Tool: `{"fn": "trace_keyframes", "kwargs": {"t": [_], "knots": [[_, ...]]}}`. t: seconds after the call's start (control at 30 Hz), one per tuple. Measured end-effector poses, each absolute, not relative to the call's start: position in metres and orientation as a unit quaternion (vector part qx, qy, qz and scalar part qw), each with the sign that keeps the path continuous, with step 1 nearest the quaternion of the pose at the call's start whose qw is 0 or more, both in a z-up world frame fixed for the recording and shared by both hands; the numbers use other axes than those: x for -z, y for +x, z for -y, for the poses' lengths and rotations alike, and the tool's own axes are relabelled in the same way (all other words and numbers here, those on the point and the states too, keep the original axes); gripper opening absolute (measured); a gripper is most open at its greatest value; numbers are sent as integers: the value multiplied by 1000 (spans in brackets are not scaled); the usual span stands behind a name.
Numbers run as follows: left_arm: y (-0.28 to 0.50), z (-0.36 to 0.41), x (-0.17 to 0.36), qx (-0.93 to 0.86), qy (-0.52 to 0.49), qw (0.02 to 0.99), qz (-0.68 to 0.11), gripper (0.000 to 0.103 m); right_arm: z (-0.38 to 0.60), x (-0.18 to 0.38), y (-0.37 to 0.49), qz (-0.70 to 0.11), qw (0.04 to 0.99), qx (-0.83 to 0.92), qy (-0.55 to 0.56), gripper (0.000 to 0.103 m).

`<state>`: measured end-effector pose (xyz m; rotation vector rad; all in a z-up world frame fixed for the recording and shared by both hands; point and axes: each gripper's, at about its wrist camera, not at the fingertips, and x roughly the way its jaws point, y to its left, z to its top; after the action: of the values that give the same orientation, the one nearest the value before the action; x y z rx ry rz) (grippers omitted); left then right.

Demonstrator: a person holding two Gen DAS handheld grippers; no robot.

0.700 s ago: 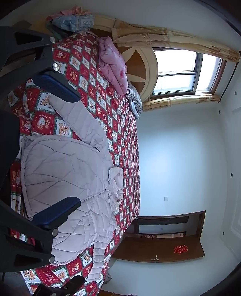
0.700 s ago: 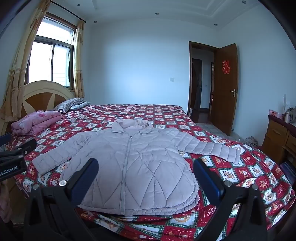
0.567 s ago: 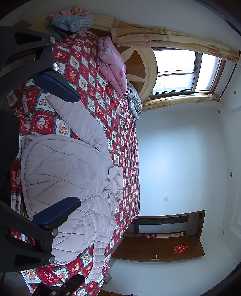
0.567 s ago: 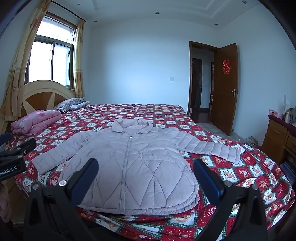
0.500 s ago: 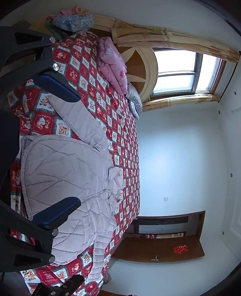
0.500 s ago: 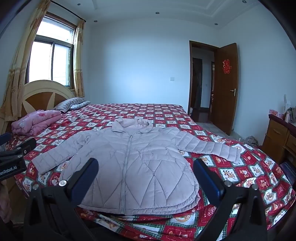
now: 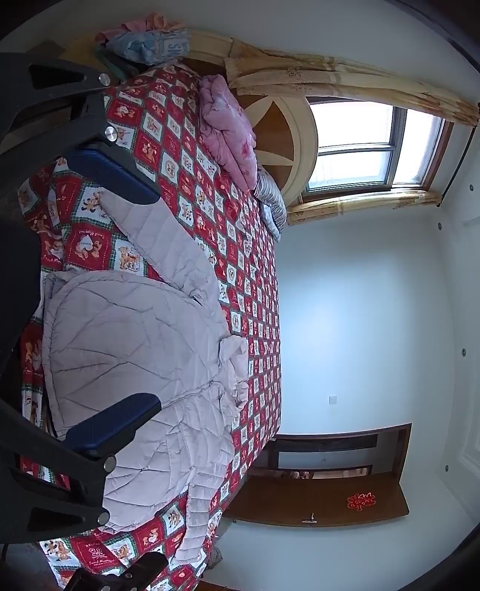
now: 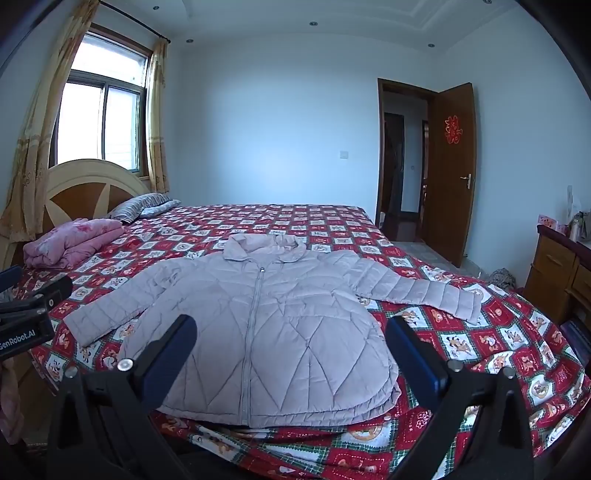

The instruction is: Fold large clothes

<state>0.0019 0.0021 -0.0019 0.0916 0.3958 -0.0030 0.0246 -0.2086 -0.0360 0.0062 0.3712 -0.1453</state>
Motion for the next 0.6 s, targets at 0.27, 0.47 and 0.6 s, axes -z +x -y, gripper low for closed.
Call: {"fn": "trace_keyframes", "kwargs": {"t": [0.27, 0.47, 0.6], "knots": [[3, -2, 2, -2, 45, 979, -198, 102, 207, 37, 26, -186, 980, 72, 4, 103], [3, -3, 2, -5, 45, 980, -196, 102, 208, 42, 26, -188, 980, 72, 6, 103], [5, -3, 2, -7, 42, 980, -196, 102, 208, 42, 26, -188, 979, 71, 7, 103]]}}
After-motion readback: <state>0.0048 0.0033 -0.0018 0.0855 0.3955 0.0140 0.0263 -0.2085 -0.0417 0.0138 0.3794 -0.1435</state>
